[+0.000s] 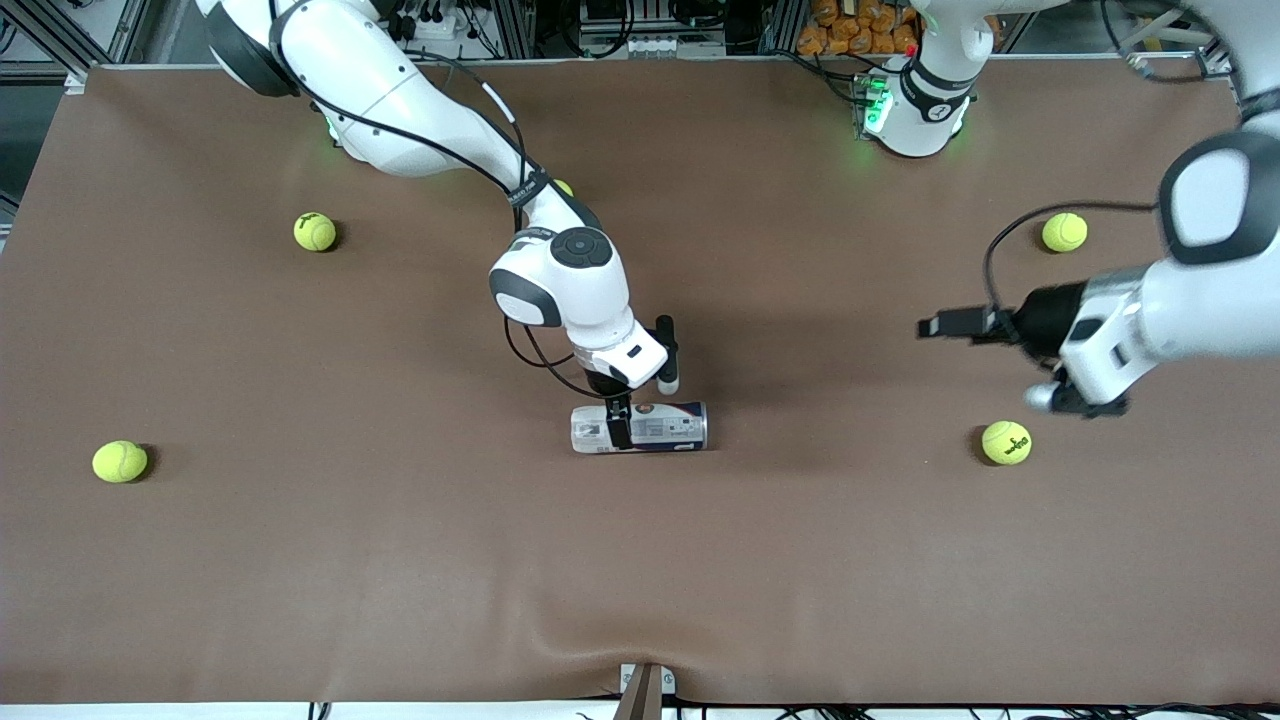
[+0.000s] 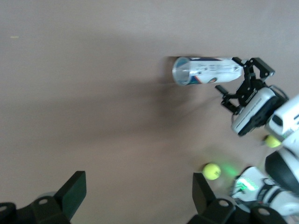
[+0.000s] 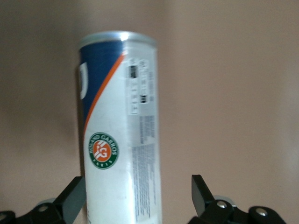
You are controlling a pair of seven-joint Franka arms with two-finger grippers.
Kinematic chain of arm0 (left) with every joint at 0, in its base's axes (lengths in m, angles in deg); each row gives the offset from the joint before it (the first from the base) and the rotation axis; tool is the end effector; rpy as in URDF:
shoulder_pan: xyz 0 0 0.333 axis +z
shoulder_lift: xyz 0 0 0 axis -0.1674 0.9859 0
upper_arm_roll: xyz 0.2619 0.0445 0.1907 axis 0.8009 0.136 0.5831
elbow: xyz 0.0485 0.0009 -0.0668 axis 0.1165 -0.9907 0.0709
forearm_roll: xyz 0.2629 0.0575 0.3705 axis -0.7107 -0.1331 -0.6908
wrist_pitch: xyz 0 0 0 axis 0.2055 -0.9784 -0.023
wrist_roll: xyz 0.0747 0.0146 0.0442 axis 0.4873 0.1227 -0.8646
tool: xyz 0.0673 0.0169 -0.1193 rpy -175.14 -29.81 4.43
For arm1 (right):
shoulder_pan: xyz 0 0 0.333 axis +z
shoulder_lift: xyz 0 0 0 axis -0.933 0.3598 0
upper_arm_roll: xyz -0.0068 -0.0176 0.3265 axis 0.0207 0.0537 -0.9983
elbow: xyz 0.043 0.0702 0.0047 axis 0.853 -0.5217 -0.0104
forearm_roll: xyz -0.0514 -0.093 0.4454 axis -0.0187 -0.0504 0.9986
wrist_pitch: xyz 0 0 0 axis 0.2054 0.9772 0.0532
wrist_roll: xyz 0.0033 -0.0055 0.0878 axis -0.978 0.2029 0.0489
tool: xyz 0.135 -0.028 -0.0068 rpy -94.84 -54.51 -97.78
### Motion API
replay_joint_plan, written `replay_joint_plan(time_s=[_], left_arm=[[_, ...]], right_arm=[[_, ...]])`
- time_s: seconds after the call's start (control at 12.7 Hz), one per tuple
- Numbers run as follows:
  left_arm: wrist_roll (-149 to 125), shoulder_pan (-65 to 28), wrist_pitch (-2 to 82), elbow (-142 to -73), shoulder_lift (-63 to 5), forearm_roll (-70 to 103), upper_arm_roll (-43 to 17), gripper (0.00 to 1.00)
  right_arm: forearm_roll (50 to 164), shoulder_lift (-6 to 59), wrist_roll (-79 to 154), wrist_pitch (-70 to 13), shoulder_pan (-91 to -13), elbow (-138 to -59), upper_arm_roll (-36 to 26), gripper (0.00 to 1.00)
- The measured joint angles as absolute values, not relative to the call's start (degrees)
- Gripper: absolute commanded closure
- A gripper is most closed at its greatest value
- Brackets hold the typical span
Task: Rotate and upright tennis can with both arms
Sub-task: 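Release the can with the right gripper while the left gripper approaches, then grasp the can's end with the left gripper while the right gripper withdraws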
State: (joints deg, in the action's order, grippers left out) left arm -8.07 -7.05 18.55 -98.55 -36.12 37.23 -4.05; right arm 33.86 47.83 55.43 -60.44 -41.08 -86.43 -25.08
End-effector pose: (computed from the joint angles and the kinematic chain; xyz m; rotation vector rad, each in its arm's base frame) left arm 0.6816 -0.1326 0.4185 2.5771 0.0495 -0.3632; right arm 0.6155 0.5225 0.1813 2.0876 2.0067 0.5184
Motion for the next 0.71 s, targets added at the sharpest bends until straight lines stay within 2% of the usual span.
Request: replay_joint_plan(time_s=[0.31, 0.55, 0.71], left_arm=[[-8.1, -11.4, 28.7, -100.1, -29.3, 47.9, -4.6, 0.00], [-7.8, -14.1, 34.0, -100.4, -23.7, 58.0, -4.7, 0.00], [-5.2, -14.2, 34.7, -100.5, -20.7, 64.2, -4.6, 0.00]], right_arm=[[37.8, 42.0, 36.1, -52.2, -41.9, -85.9, -25.1, 0.00], [47.2, 37.9, 33.4, -50.2, -48.1, -86.7, -25.0, 0.00], [49.9, 33.8, 33.1, -44.0, -52.5, -87.2, -25.0, 0.00]])
